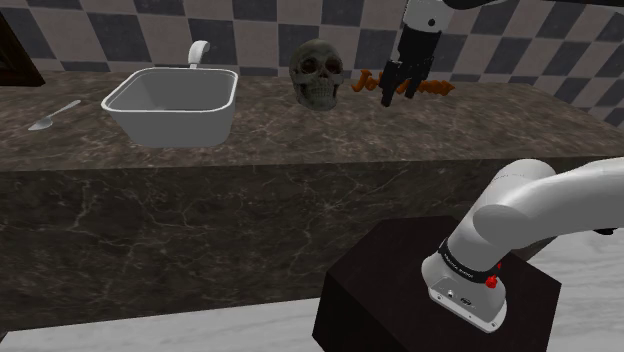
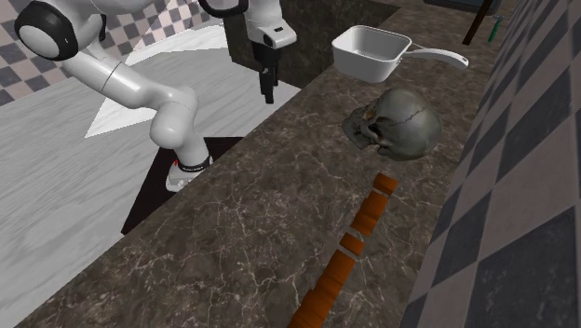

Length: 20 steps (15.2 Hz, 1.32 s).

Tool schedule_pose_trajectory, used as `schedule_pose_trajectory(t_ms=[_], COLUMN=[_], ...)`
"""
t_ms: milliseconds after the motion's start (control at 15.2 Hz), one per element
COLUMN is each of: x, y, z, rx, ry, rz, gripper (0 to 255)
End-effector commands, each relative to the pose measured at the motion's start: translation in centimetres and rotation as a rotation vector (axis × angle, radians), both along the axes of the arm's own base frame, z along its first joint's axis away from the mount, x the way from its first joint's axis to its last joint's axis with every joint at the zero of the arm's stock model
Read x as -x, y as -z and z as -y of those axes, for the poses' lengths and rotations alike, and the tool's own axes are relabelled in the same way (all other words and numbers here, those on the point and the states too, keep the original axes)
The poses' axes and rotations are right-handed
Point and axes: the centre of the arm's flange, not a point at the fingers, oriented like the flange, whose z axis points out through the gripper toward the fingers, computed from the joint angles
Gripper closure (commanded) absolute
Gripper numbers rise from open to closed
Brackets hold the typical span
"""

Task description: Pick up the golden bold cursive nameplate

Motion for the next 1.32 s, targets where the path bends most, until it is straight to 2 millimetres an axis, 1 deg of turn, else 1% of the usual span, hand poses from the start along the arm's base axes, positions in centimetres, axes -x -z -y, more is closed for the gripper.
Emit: schedule_pose_trajectory(t_ms=[0, 1254], x=[0.0, -11.3], y=[0.0, 2.2], z=[0.0, 22.3], rx=[0.000, 0.058], ry=[0.000, 0.043], rz=[0.000, -0.122], gripper=[0, 0])
